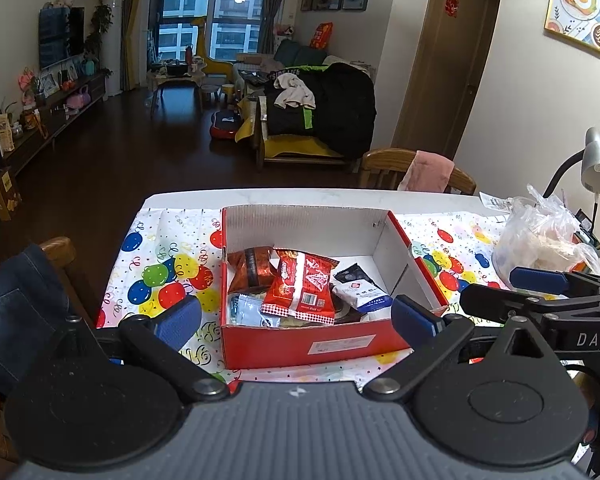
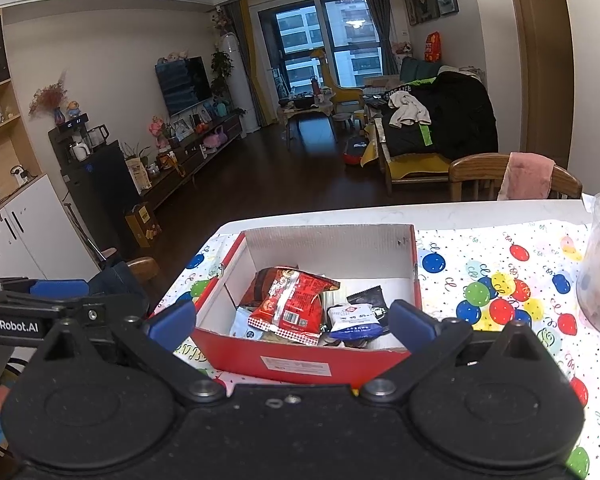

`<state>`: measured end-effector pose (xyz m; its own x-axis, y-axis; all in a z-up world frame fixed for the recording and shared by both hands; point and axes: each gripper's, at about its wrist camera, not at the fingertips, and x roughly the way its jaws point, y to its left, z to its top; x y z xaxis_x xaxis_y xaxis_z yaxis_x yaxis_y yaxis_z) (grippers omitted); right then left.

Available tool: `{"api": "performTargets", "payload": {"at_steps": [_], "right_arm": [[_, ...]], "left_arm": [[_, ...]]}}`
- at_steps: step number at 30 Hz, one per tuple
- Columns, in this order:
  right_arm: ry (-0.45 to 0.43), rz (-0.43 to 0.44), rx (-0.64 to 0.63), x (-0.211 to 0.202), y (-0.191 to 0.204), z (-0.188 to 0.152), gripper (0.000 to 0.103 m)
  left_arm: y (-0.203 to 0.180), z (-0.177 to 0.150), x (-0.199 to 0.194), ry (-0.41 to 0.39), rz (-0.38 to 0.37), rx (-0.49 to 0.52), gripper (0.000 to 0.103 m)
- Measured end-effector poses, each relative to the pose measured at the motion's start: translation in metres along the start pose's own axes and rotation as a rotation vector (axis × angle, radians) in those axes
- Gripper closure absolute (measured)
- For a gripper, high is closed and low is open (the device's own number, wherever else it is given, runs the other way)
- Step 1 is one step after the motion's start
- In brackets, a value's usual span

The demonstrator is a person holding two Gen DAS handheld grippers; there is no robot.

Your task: Organize snacks

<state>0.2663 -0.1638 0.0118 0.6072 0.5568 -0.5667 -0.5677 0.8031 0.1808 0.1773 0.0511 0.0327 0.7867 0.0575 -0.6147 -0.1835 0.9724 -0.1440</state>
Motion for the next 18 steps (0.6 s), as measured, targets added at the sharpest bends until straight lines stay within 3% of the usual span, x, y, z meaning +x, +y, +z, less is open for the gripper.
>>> {"api": "performTargets", "payload": {"at_steps": [18], "right_arm": [[-0.005,-0.002,0.007,-0.001,0.0058,-0.0012,0.0]], "left_arm": [[-0.0066,-0.0002,-0.0052,-0.007,-0.012,0.008,0.001]]}}
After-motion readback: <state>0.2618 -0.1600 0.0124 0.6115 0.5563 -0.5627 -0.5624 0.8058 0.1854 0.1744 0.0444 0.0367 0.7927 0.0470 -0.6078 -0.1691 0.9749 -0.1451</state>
